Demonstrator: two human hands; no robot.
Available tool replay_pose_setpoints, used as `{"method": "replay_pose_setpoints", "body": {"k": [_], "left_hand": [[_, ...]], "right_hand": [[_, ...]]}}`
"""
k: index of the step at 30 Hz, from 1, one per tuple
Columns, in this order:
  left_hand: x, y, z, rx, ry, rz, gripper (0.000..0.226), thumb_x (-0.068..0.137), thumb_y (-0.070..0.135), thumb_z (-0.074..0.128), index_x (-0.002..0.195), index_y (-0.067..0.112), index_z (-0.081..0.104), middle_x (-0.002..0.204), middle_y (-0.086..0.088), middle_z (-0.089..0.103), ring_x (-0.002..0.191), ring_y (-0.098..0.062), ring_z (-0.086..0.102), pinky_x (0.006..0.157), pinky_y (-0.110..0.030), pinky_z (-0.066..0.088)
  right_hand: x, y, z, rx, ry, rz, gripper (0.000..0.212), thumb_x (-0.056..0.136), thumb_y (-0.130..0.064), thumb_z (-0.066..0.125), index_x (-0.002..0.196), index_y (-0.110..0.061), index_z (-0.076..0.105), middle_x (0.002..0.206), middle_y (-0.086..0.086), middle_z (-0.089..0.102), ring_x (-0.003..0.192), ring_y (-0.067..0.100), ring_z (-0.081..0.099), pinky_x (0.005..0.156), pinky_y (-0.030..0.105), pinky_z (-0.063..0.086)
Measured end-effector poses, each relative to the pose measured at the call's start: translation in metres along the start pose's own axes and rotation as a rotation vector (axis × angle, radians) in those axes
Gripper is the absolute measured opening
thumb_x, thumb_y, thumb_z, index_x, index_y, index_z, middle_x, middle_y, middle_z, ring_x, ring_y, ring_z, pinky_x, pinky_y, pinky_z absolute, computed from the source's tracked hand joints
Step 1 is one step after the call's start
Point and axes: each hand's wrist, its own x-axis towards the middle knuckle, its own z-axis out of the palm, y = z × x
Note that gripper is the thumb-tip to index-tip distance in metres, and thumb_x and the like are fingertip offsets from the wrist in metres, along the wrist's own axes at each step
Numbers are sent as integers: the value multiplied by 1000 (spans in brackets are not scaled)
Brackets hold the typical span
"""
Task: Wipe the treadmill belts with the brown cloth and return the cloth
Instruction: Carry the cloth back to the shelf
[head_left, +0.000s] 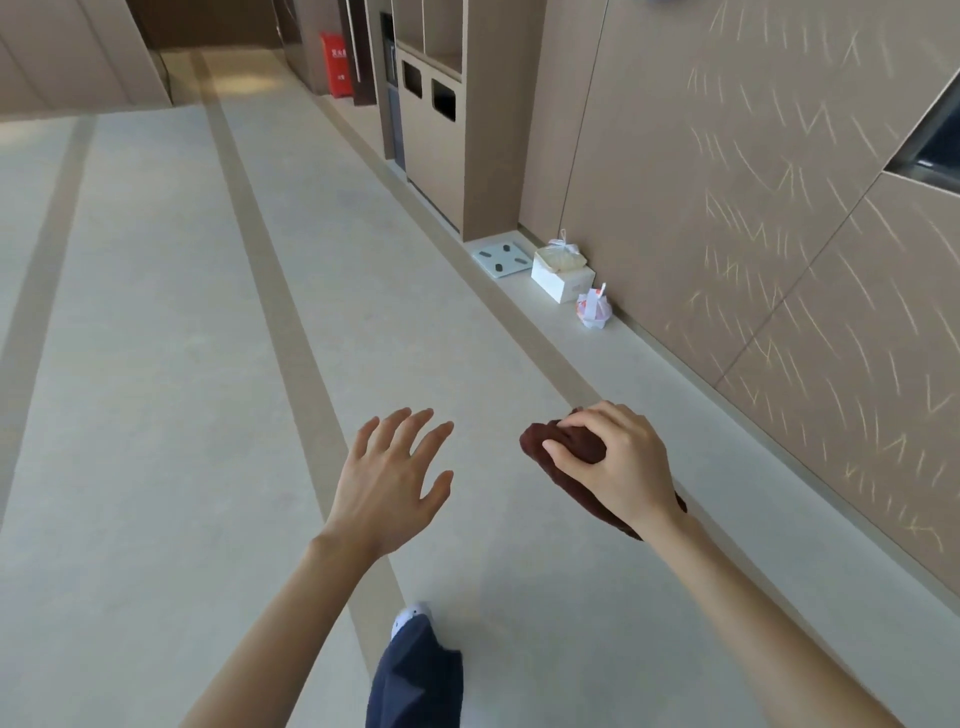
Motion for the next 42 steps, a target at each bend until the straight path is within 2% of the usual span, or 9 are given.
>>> {"method": "replay_pose_setpoints", "body": {"k": [4, 8, 12, 17, 23, 27, 33, 36, 42], "left_hand": [[53, -42, 13, 6, 20, 10, 50, 87, 45, 44, 129, 20, 55, 132, -6, 55, 123, -31, 50, 103, -50, 38], [124, -93, 7, 3, 43, 33, 49, 87, 44, 42, 127, 19, 57, 128, -4, 58, 119, -30, 53, 101, -49, 39], [199, -143, -2, -8, 100, 62, 47, 86, 39, 57, 129, 19, 55, 131, -5, 56, 120, -30, 52, 102, -49, 38], [265, -192, -4, -29, 92, 48, 48, 88, 41, 52, 132, 21, 52, 135, -4, 52, 124, -28, 48, 105, -47, 35], [316, -253, 14, -37, 81, 6, 47, 85, 42, 49, 126, 21, 57, 129, -4, 58, 117, -28, 55, 98, -48, 43], [372, -290, 24, -17, 74, -27, 50, 87, 45, 39, 127, 21, 57, 129, -5, 57, 118, -30, 54, 99, -48, 42], [494, -326, 30, 4, 62, 8, 47, 87, 40, 54, 130, 21, 53, 134, -5, 54, 124, -29, 49, 103, -47, 38], [559, -344, 25, -5, 65, 0, 49, 90, 41, 52, 134, 21, 49, 139, -4, 49, 129, -28, 43, 108, -46, 33], [658, -374, 28, -31, 93, -9, 51, 89, 44, 40, 133, 20, 50, 138, -4, 50, 128, -28, 44, 106, -47, 34]], "right_hand": [[52, 6, 47, 7, -35, 7, 19, 70, -40, 74, 74, -23, 69, 77, -11, 65, 74, 16, 62, 67, 30, 47], [129, 7, 88, -4, -28, -9, 18, 67, -33, 82, 73, -22, 68, 77, -10, 65, 73, 18, 63, 66, 33, 49], [211, 4, 126, -7, 30, -22, 19, 70, -40, 73, 73, -22, 69, 74, -12, 62, 71, 12, 59, 67, 30, 47], [276, 3, 173, 25, 37, -35, 27, 74, -51, 61, 74, -24, 69, 75, -14, 61, 73, 7, 55, 68, 25, 44], [330, 17, 242, 47, -61, -10, 17, 68, -37, 77, 72, -23, 67, 75, -12, 63, 70, 15, 61, 66, 34, 50], [379, 37, 284, 62, -97, -40, 18, 68, -39, 73, 72, -23, 68, 73, -12, 63, 69, 15, 61, 65, 32, 50], [497, 85, 336, 46, -62, 5, 18, 68, -36, 80, 72, -23, 68, 75, -11, 63, 71, 16, 61, 66, 32, 49], [562, 105, 351, 64, -38, 13, 19, 69, -36, 79, 73, -22, 68, 75, -11, 63, 71, 16, 61, 66, 33, 50], [659, 128, 387, 85, -55, -7, 19, 72, -38, 76, 76, -20, 70, 78, -8, 64, 75, 18, 61, 70, 38, 49]]}}
